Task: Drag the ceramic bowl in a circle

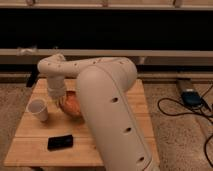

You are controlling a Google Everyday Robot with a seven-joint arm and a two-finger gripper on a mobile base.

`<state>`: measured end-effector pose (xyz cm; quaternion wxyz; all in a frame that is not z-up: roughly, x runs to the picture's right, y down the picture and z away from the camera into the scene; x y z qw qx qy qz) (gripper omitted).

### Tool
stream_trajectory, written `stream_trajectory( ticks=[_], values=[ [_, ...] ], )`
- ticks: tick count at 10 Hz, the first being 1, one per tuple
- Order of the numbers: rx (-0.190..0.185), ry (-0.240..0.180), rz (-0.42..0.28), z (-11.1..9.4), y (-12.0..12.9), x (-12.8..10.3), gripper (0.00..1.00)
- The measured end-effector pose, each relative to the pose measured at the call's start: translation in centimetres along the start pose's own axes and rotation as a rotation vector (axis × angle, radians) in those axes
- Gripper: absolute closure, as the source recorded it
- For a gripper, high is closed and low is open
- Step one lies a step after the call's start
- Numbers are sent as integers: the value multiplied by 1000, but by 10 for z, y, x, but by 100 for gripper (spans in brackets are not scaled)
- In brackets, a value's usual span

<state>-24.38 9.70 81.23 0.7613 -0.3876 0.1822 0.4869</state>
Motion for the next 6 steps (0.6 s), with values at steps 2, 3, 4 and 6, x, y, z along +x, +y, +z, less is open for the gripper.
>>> stream_trajectory(
  ticks=[2,3,4,6],
  values=[
    [34,34,97,9,-40,14,100],
    [50,40,135,11,-57,13,100],
    [68,43,176,14,-77,8,100],
    [92,22,217,12,-103,-12,100]
  ],
)
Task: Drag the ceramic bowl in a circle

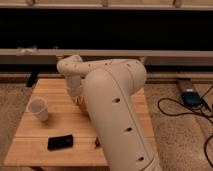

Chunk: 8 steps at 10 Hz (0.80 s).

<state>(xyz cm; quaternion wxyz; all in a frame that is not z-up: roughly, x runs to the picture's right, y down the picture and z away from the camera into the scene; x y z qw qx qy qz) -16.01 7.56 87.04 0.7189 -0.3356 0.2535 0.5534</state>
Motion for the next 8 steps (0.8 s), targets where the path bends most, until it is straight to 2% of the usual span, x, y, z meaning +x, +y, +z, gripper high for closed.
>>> stream_trajectory(
  ticks=[1,2,3,6,8],
  values=[
    [6,-12,9,-1,-6,-11,100],
    [10,-36,5,-3,-1,-32,100],
    [11,-45,-1,-3,5,-42,100],
    [2,-83,-60,-9,38,-77,100],
    [-6,-95,-125,-12,66,-81,100]
  ],
)
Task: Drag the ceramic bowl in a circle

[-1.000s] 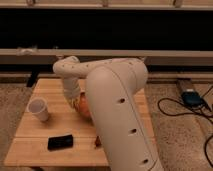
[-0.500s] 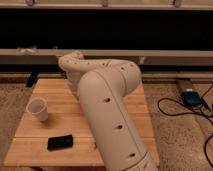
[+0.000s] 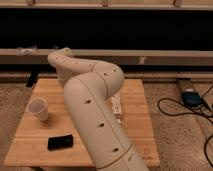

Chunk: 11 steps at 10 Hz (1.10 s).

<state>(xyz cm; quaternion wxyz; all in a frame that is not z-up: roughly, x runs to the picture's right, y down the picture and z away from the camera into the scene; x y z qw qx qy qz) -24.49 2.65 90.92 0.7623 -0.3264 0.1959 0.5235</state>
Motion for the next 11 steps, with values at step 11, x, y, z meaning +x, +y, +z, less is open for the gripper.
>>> stream_trajectory(
  ticks=[11],
  values=[
    [-110,91,-141,-15,54,105,100]
  ],
)
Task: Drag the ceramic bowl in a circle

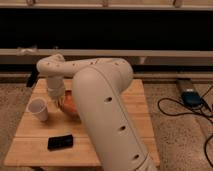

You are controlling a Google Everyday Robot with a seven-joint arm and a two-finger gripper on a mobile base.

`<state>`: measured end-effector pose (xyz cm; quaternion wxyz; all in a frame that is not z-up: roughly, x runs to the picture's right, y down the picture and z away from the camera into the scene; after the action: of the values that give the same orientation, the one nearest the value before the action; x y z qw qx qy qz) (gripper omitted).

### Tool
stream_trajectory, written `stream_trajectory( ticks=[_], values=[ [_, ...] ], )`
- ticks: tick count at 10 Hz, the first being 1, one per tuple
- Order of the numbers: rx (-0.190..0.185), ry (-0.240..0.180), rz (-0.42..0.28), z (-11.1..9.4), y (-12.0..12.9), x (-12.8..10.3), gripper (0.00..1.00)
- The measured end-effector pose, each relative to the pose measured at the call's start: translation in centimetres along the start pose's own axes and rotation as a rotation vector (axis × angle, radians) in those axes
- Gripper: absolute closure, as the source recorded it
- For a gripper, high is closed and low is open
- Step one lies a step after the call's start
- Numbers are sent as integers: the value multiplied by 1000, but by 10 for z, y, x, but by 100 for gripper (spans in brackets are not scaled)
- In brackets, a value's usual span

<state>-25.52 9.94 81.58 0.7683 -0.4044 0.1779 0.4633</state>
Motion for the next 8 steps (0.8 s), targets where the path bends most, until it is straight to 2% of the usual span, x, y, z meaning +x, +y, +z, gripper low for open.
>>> stream_trajectory(
  ticks=[2,4,6,8],
  values=[
    [2,26,62,4,-18,18,100],
    [22,50,143,9,-43,32,100],
    [48,57,201,10,-69,31,100],
    [73,49,252,11,-100,19,100]
  ],
)
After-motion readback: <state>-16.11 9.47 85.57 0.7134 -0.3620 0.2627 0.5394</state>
